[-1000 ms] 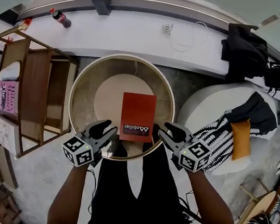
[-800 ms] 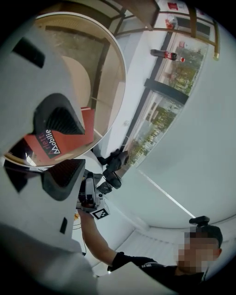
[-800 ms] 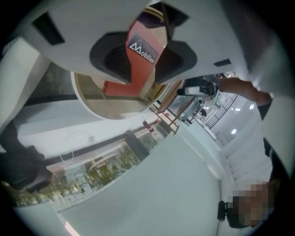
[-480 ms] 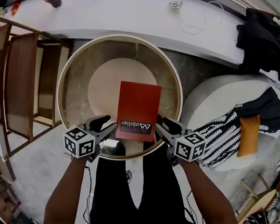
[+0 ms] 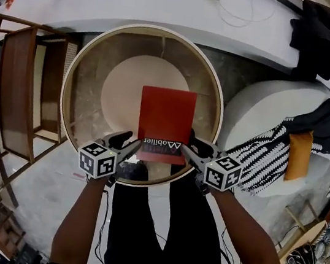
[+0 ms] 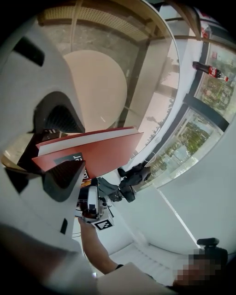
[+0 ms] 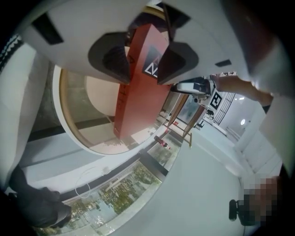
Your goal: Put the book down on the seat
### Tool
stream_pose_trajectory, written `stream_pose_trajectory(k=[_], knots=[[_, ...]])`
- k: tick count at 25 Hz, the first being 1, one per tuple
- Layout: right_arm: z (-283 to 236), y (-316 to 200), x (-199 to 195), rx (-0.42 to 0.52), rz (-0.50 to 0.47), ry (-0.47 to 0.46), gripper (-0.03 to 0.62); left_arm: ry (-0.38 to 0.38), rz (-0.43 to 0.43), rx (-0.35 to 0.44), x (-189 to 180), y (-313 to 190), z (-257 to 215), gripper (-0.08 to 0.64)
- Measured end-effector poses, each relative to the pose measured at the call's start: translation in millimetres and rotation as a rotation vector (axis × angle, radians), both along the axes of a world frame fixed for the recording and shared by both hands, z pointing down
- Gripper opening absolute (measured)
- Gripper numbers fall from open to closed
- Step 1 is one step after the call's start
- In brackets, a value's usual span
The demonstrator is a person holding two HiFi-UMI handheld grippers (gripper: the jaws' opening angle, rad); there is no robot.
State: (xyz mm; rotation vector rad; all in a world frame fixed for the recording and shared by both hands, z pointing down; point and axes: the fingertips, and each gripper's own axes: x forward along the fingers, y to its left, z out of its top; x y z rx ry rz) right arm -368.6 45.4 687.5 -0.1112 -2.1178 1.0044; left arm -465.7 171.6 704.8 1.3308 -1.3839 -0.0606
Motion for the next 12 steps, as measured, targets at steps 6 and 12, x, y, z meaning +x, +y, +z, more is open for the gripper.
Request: stream_pose_trajectory(k=[6,12], knots=[[10.4,5.4,3.2,0.019,-0.006,0.025,0.175,0.038,-0.007,-0.015,9.2,-3.3,7.5,0.169],[17.9,9.4,8.0,0.040,-0.026,0.052,0.175,0.038,0.024,-0.030,17.6,-4.2,13.8,0.169]])
